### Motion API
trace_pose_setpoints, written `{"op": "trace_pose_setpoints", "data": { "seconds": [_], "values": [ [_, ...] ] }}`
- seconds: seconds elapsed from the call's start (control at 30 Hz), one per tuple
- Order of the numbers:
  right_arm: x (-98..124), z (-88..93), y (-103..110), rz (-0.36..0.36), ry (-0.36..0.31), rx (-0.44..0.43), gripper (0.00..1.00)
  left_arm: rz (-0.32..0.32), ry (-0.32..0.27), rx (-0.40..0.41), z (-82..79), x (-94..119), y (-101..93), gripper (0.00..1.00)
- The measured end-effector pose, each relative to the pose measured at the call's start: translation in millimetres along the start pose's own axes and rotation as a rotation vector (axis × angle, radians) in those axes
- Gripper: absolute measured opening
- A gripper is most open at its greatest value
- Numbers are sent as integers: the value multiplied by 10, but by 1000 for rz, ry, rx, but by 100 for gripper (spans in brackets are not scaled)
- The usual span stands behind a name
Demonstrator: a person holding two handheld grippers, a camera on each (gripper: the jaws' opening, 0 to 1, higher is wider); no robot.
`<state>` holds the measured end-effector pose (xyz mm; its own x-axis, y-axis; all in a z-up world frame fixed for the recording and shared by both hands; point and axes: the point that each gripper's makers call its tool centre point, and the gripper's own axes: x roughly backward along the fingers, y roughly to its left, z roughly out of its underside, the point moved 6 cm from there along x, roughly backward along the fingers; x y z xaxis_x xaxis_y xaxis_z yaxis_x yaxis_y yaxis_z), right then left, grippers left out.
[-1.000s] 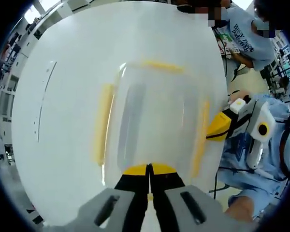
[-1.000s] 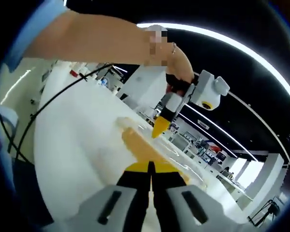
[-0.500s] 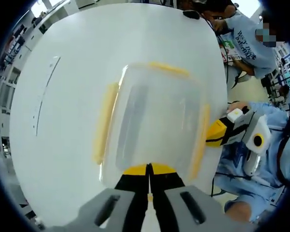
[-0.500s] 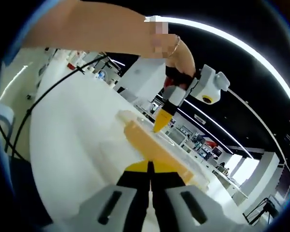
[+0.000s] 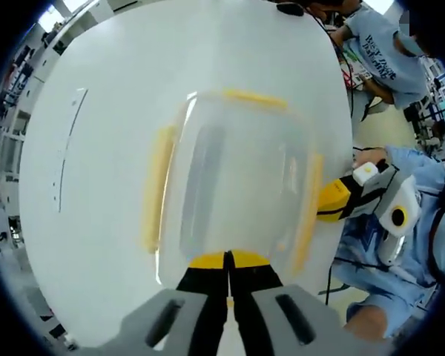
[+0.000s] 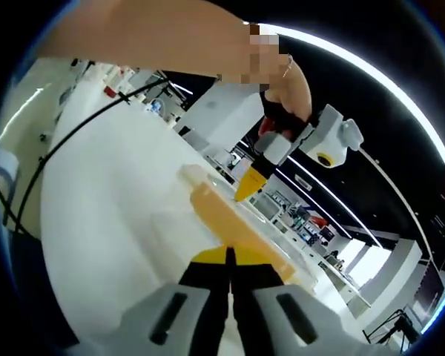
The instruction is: Snap each plastic latch of the storage box into its locked position after aligning the lid with the box until every specified latch is closed and the lid sits flush.
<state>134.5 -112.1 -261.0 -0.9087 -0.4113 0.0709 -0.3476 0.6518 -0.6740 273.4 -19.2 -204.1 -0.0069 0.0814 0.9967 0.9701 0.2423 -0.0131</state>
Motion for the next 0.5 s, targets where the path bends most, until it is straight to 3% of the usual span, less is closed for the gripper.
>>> {"op": "trace_pose_setpoints", "data": {
  "seconds": [0.5],
  "values": [
    [-5, -15, -13, 7, 1, 29, 0, -14, -16, -25, 22, 5, -18, 0]
  ]
}}
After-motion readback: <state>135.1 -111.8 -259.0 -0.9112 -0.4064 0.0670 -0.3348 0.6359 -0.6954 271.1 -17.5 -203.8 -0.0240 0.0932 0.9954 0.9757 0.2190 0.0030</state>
